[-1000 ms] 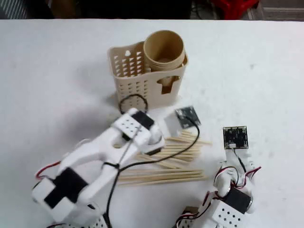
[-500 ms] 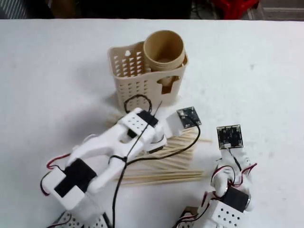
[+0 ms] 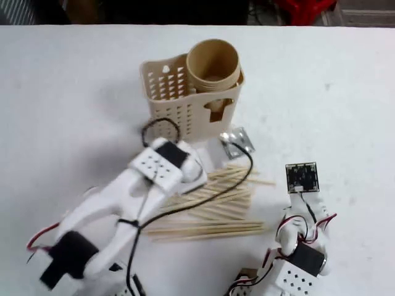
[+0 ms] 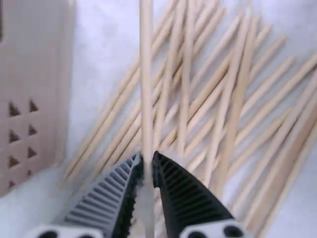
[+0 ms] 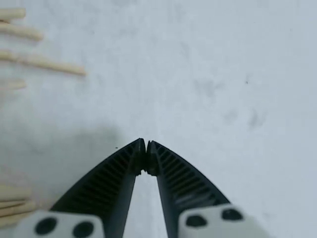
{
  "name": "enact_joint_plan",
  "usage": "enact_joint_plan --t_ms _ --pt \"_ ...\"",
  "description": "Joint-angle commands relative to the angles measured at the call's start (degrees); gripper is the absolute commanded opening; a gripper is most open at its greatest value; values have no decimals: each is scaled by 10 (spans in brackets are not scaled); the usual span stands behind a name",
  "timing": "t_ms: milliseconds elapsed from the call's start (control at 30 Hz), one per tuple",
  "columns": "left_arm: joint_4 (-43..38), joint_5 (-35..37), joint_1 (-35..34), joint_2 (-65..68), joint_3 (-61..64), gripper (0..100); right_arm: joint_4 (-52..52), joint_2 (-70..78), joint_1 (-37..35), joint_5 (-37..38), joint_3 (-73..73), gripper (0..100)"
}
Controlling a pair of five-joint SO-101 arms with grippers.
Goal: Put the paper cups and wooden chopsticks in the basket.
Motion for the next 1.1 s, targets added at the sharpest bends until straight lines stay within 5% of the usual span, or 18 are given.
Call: enact_joint_plan --t_ms 0,500,700,1067 --pt "9 8 -54 -84 -3 23 -7 -1 5 -8 4 18" --pt "26 105 -55 -410 33 23 -7 0 4 -11 4 18" --pt "21 144 -58 -446 -57 23 -7 0 4 -11 4 18" --pt "-328 170 -96 -361 -62 23 -7 0 4 -11 4 18"
